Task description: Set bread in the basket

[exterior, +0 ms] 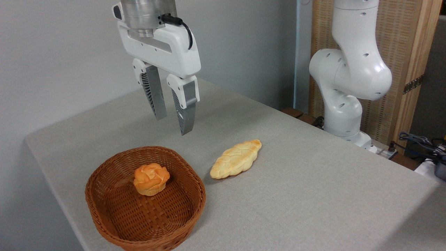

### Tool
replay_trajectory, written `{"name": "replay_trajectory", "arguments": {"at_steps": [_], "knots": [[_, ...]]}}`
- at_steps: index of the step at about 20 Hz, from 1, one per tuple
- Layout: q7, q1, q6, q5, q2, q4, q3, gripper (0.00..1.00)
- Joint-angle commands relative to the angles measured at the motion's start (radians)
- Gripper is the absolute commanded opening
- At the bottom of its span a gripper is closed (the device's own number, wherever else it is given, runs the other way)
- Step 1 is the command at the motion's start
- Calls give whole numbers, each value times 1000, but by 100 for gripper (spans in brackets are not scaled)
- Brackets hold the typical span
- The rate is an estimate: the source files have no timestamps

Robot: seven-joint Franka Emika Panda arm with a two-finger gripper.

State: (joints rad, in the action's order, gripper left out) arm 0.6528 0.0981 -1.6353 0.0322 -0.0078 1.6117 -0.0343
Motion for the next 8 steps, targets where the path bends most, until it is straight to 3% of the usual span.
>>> {"name": "replay_trajectory", "arguments": {"at_steps": [1,8], "knots": [[-2,5,46,-15,-3,-13,-15,100],[1,5,48,-29,-1,-13,-15,100]]}}
